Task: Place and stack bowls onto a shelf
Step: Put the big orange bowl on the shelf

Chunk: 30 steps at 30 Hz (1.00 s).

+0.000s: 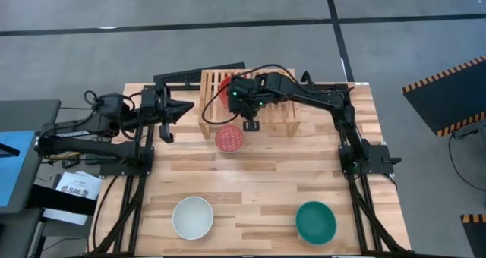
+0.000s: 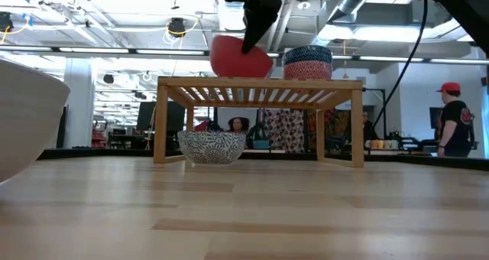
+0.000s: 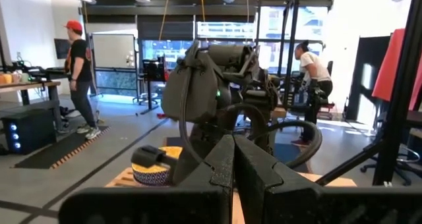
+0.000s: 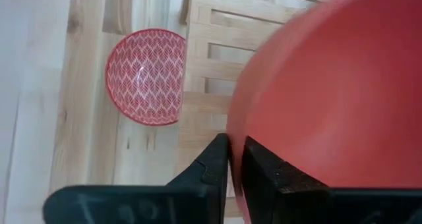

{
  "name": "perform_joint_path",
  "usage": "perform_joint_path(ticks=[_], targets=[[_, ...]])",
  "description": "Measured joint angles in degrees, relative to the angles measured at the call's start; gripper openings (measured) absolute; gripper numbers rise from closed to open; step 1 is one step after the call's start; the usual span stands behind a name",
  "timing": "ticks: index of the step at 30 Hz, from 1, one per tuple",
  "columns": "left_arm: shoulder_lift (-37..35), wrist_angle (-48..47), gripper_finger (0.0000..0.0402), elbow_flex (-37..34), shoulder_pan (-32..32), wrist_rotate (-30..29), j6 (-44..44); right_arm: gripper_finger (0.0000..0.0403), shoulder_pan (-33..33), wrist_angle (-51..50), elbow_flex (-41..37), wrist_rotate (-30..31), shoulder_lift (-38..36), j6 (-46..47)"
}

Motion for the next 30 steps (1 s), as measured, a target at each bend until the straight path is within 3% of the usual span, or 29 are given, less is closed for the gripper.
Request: perform_joint_path(ticks=[14,25,30], targets=[[0.4,-0.1,0.0,0.0,0.0,0.0,0.0,0.0083,-0.9,1.8,0.0,-0.2,0.4,0.2],[0.4,-0.4,0.0,0.0,0.0,0.0,0.0,0.0219,-1.5,4.2,0.0,-1.3,0.0,0.3],[0.4,-0.5,0.0,0.0,0.0,0.0,0.0,0.0249,-2.2,3.4,-0.1,-3.1,-1.6,0.3]])
